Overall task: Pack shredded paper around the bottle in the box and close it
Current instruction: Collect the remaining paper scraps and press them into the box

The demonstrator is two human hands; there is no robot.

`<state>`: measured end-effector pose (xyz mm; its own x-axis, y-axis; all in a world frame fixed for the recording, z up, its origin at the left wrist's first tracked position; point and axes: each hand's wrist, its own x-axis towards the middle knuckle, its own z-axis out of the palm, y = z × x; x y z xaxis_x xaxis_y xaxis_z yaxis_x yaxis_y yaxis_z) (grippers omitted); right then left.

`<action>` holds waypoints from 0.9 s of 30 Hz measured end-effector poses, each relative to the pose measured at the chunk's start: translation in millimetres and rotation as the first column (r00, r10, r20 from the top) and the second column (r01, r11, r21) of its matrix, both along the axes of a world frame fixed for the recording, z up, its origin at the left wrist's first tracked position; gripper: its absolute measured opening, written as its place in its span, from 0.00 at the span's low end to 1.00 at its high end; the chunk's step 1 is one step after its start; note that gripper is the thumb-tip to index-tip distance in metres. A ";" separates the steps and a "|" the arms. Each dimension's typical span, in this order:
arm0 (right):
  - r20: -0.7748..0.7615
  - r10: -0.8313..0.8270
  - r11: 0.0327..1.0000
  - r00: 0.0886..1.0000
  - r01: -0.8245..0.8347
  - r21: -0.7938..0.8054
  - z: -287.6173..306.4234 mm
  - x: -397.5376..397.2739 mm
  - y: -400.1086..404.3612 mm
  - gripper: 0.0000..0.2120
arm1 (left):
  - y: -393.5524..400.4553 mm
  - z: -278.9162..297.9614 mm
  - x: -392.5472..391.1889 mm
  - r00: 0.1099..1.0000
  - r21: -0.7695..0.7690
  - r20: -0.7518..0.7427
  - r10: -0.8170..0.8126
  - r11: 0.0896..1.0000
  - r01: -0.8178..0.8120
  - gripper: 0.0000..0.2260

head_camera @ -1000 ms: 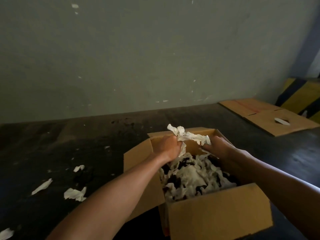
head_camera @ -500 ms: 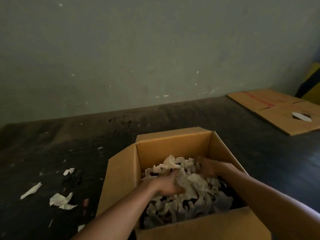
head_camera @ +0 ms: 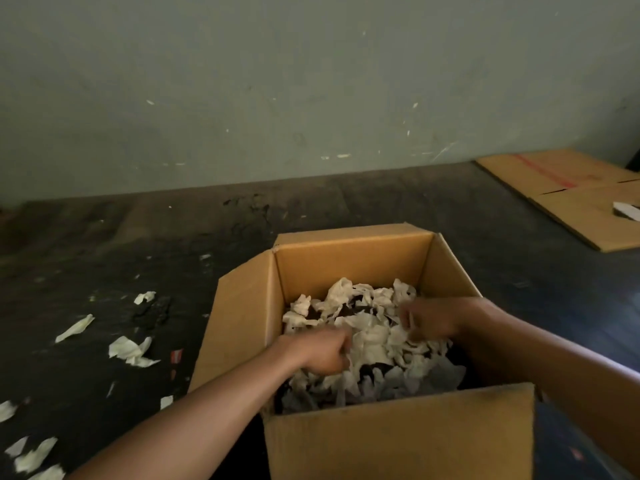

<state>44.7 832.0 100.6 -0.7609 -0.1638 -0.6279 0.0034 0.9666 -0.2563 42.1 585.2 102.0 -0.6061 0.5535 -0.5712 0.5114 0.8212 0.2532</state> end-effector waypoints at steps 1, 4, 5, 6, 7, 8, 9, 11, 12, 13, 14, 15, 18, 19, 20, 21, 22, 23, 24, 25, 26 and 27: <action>0.121 0.004 1.000 0.993 -0.008 0.031 -11.4 10.3 -4.5 0.11 | 2.2 -4.9 5.7 0.994 -0.080 0.106 -0.039 0.996 0.048 0.19; 0.207 0.026 0.992 0.978 -0.051 0.114 -28.5 23.9 -14.0 0.24 | 10.9 -13.3 11.4 0.967 -0.219 0.251 -0.037 0.971 0.094 0.21; 0.198 0.024 0.994 0.980 -0.044 0.099 -22.9 22.8 -14.7 0.23 | 11.0 -11.2 9.7 0.968 -0.205 0.247 -0.031 0.975 0.084 0.21; 0.194 0.007 0.996 0.981 -0.024 0.081 -12.5 21.3 -14.2 0.21 | 9.7 -7.4 7.0 0.970 -0.186 0.241 -0.035 0.979 0.082 0.20; 0.177 -0.002 0.998 0.984 -0.009 0.064 0.0 19.4 -12.0 0.18 | 7.8 -3.7 2.9 0.970 -0.171 0.239 -0.044 0.981 0.087 0.19; 0.139 0.000 0.998 0.990 -0.008 0.055 13.2 18.5 -9.0 0.15 | 6.3 0.5 -1.5 0.970 -0.161 0.237 -0.052 0.983 0.092 0.18; 0.085 0.011 0.999 0.996 -0.014 0.042 24.3 18.0 -6.8 0.11 | 4.9 4.3 -5.5 0.972 -0.149 0.228 -0.058 0.984 0.094 0.17; 0.041 0.033 0.999 0.999 -0.033 0.000 35.6 19.4 -5.7 0.05 | 4.6 8.7 -9.2 0.975 -0.102 0.219 -0.048 0.992 0.072 0.15; 0.087 0.047 0.999 0.995 -0.046 -0.010 35.8 22.7 -8.9 0.04 | 5.3 8.3 -7.1 0.969 -0.083 0.247 -0.033 0.995 0.055 0.15; 0.169 0.069 0.998 0.983 -0.068 -0.008 30.3 27.6 -13.3 0.04 | 6.1 5.2 -2.6 0.957 -0.082 0.290 -0.030 0.995 0.056 0.15; 0.259 0.096 0.995 0.961 -0.103 0.013 20.3 33.0 -17.9 0.07 | 7.1 -0.4 3.6 0.942 -0.104 0.333 -0.038 0.992 0.077 0.17; 0.326 0.124 0.988 0.937 -0.147 0.048 9.5 38.9 -22.3 0.11 | 7.7 -7.7 10.0 0.931 -0.139 0.362 -0.052 0.984 0.109 0.19; 0.338 0.168 0.971 0.926 -0.215 0.104 -10.1 47.2 -26.2 0.17 | 3.7 -19.1 22.4 0.919 -0.151 0.386 -0.074 0.978 0.142 0.19; 0.332 0.157 0.975 0.930 -0.199 0.097 -7.3 46.4 -24.6 0.16 | 0.8 -16.6 23.1 0.923 -0.116 0.378 -0.068 0.986 0.120 0.19; 0.342 0.120 0.984 0.932 -0.157 0.084 -1.8 43.8 -22.1 0.15 | -2.2 -11.9 21.6 0.928 -0.075 0.369 -0.061 0.993 0.095 0.19; 0.361 0.064 0.993 0.930 -0.095 0.070 7.0 40.7 -21.3 0.12 | -5.7 -5.4 18.6 0.931 -0.041 0.360 -0.050 0.997 0.069 0.18; 0.371 0.001 0.998 0.929 -0.025 0.060 15.7 37.0 -22.2 0.10 | -9.5 2.7 15.0 0.933 -0.009 0.358 -0.033 0.999 0.038 0.18; 0.350 -0.046 0.998 0.936 0.029 0.054 24.6 32.8 -24.8 0.09 | -14.1 12.1 10.9 0.933 0.030 0.359 -0.012 1.000 0.001 0.18; 0.291 -0.074 0.997 0.954 0.066 0.038 34.2 28.6 -29.6 0.08 | -19.2 21.3 6.7 0.936 0.089 0.352 0.010 0.995 -0.044 0.17; 0.181 -0.084 0.996 0.980 0.084 0.010 43.8 24.1 -36.4 0.08 | -25.6 30.9 3.2 0.945 0.180 0.325 0.034 0.979 -0.097 0.16; 0.030 -0.087 0.996 0.996 0.088 -0.034 51.9 20.1 -44.6 0.09 | -33.1 40.3 0.9 0.958 0.303 0.277 0.069 0.940 -0.155 0.15; -0.138 -0.091 0.993 0.986 0.079 -0.089 58.5 17.2 -54.6 0.08 | -42.2 47.8 -0.9 0.968 0.444 0.214 0.128 0.870 -0.214 0.14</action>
